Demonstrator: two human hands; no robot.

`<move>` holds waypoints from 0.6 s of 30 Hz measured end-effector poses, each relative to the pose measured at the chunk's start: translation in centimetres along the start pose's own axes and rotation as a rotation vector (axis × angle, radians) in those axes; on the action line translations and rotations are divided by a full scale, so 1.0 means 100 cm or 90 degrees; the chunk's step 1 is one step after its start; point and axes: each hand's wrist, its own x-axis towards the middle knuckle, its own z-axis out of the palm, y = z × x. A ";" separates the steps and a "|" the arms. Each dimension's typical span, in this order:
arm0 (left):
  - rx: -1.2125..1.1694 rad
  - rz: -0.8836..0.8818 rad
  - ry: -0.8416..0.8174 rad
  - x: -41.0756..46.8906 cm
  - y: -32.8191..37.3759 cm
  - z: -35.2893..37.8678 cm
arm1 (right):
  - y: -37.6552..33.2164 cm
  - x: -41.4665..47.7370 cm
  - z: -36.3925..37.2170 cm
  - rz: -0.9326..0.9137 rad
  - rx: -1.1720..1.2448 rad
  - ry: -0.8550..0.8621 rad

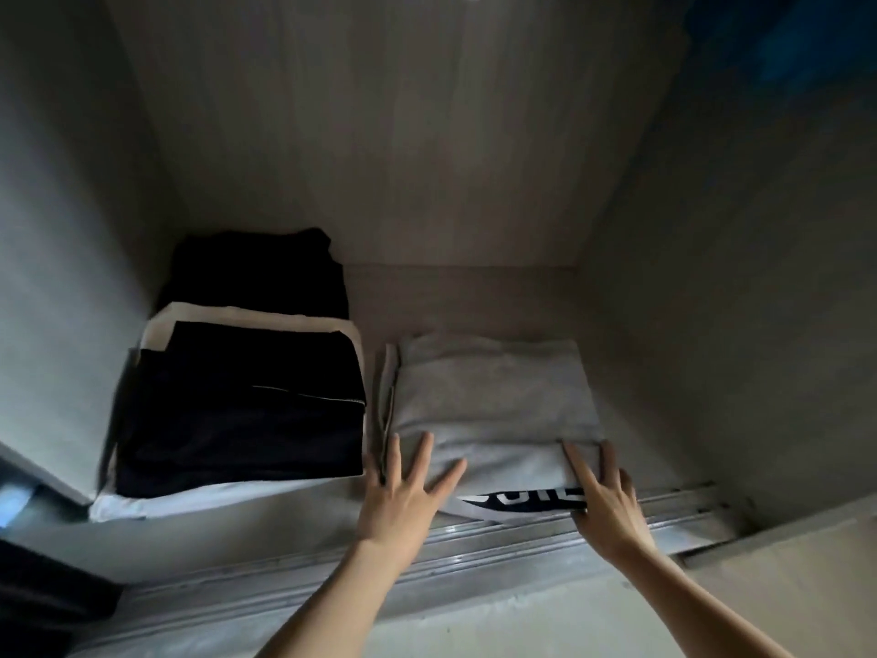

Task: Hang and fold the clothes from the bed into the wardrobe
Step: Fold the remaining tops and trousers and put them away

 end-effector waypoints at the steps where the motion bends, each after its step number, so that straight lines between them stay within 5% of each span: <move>1: -0.002 0.009 0.026 0.001 0.000 0.000 | 0.001 0.005 -0.001 0.005 0.009 -0.008; 11: 0.015 -0.045 0.110 0.025 -0.025 0.015 | -0.035 0.071 -0.003 -0.062 0.022 -0.026; 18: -0.013 -0.064 0.064 -0.009 -0.006 -0.020 | -0.028 -0.018 -0.054 -0.170 -0.113 -0.063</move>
